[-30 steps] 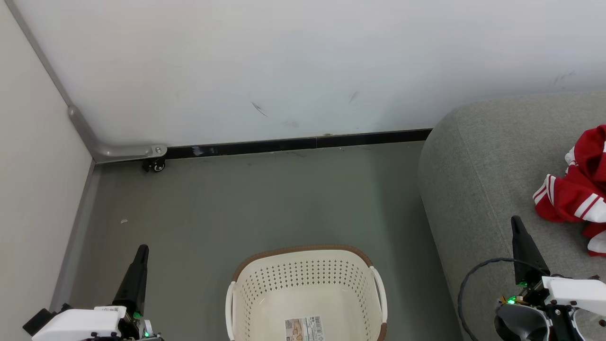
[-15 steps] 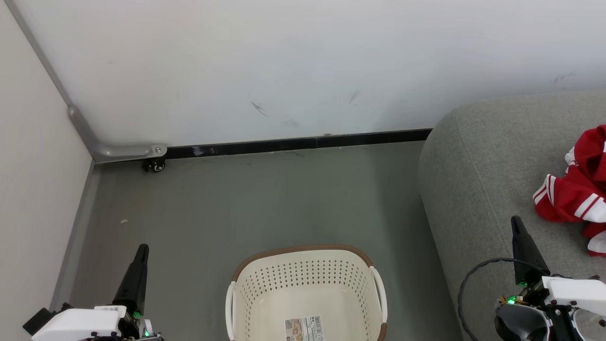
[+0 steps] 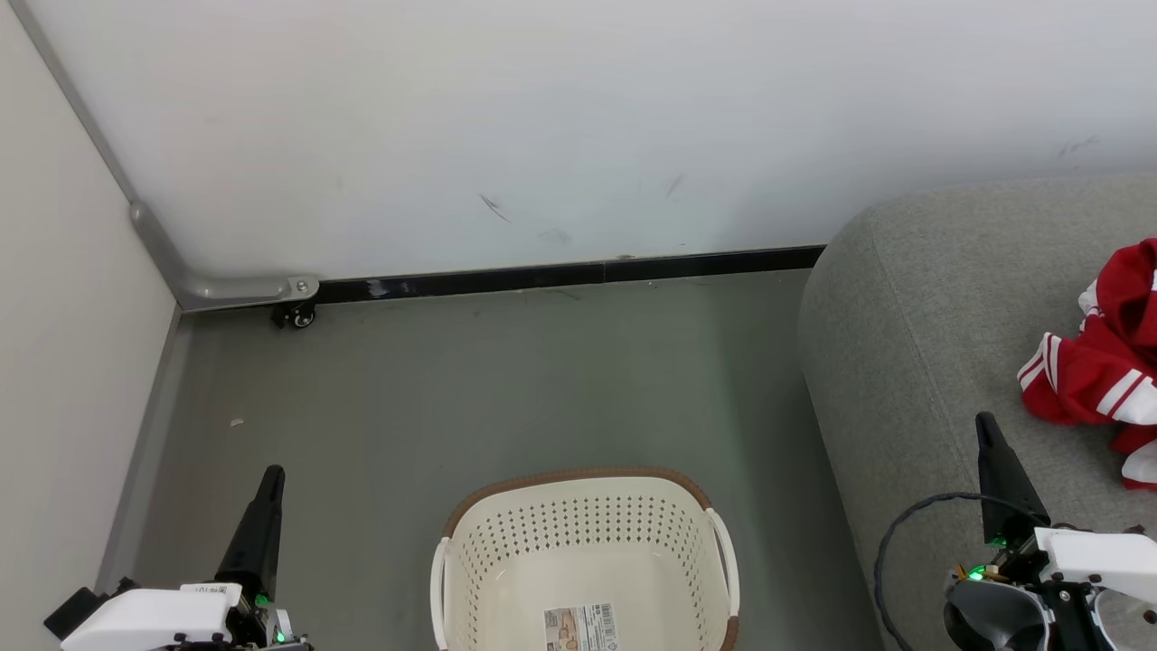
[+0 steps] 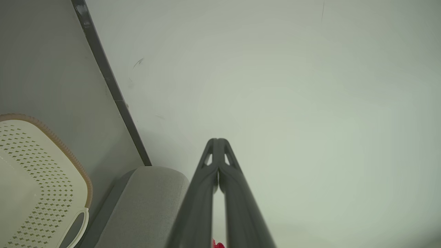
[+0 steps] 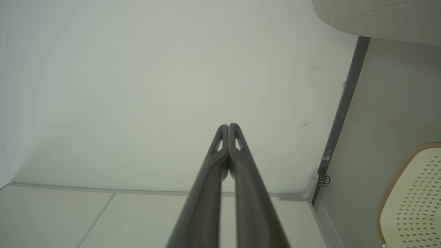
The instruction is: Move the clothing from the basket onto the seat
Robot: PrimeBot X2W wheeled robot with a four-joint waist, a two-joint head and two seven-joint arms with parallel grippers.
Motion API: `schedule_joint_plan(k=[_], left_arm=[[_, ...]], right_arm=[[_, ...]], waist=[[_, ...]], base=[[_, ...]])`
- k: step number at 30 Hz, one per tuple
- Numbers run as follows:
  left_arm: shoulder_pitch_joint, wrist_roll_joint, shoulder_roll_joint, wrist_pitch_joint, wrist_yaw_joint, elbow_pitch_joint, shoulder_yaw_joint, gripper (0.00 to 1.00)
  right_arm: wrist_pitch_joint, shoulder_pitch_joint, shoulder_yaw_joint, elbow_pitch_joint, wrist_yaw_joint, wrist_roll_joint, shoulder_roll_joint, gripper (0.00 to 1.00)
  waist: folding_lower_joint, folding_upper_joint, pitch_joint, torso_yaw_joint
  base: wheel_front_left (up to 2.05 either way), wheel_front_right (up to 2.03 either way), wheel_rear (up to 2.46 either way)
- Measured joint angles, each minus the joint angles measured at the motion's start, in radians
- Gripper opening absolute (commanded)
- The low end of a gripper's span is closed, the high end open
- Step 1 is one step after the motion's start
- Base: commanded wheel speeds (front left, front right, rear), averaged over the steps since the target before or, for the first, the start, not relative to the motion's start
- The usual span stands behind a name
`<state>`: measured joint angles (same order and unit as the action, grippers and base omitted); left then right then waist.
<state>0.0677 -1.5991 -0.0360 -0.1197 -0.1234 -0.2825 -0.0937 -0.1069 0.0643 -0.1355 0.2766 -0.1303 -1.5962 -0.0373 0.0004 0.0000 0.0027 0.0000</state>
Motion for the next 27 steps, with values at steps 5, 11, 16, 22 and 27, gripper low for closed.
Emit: schedule_joint_plan(k=[5,11,16,22,27], left_arm=[[0.000,0.000,0.000,0.000,0.000,0.001,0.001,0.00],[0.000,0.000,0.000,0.001,0.000,0.003,0.001,0.00],[0.000,0.000,0.000,0.001,0.000,0.003,0.002,0.00],[0.000,0.000,0.000,0.001,0.000,0.004,0.002,0.00],[0.000,0.000,0.000,0.001,0.000,0.004,0.003,0.00]], right_arm=[[0.000,0.000,0.000,0.000,0.000,0.000,0.000,0.00],[0.000,0.000,0.000,0.000,0.000,0.000,0.000,0.00],[0.000,0.000,0.000,0.000,0.000,0.000,0.000,0.00],[0.000,0.000,0.000,0.000,0.000,0.000,0.000,0.00],[0.000,0.000,0.000,0.000,0.000,0.000,0.000,0.00]], waist=[[0.0000,0.0000,0.000,0.000],[0.0000,0.0000,0.000,0.000],[0.0000,0.0000,0.000,0.000],[-0.0001,0.0000,0.000,0.000],[-0.0001,0.0000,0.000,0.000]], base=[[0.00,0.00,0.00],[0.00,0.00,0.00],[0.00,0.00,0.00],[0.00,0.00,0.00],[0.00,0.00,0.00]])
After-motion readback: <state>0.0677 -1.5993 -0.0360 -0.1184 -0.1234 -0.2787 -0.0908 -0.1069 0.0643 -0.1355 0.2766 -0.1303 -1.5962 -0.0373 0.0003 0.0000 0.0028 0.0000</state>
